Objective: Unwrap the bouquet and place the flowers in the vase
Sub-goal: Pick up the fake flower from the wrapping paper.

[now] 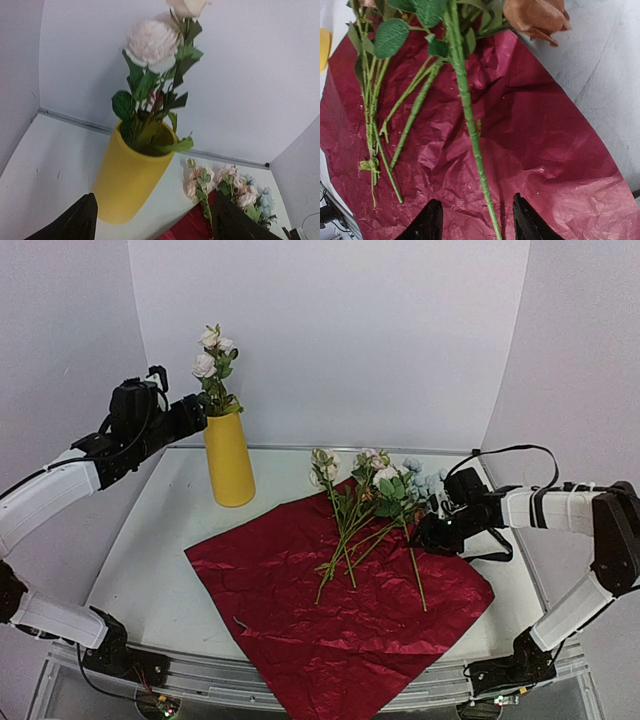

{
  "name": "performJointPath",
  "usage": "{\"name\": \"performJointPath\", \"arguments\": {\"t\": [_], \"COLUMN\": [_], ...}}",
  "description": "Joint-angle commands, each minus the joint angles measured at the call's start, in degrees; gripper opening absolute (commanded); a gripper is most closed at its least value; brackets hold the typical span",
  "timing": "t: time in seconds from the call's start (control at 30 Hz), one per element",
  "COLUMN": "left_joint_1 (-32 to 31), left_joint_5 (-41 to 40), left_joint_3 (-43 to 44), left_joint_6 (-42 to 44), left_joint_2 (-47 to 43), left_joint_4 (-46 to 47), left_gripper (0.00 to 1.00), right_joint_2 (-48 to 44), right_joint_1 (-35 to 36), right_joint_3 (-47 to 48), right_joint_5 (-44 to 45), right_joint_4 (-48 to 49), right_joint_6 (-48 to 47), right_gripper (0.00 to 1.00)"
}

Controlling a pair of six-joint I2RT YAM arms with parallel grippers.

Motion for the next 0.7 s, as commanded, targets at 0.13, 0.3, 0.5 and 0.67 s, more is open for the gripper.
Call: {"name": "performJointPath", "arguments": {"t": [0.13, 0.3, 0.5, 0.67], "left_joint_1": [0.1, 0.1, 0.1, 0.1], "left_joint_5": [14.8, 20.3, 21.5, 23.2], "left_joint_3": [-6.2, -6.2, -4.5, -4.8], "left_joint_6": [-15.5, -17.5, -18.1, -19.5], "left_joint_2": [-2.4, -0.8, 1.0, 1.3], "left_joint_4": [-6.2, -8.1, -9.5, -9.8], "left_gripper": [0.88, 0.88, 0.88, 0.88], "right_joint_2": [6.7, 10.1, 11.8, 8.5], "right_joint_1": [0.3, 0.9, 2.7, 2.7], "right_joint_3": [2.9, 4.4, 5.2, 5.3], "right_joint_5": [3.1, 2.2, 2.0, 2.3], "right_joint_4": [-2.5, -1.6, -0.7, -0.7], "right_joint_6": [-1.5, -1.3, 0.2, 1.0], "right_gripper": [0.45, 0.41, 0.28, 0.07]}}
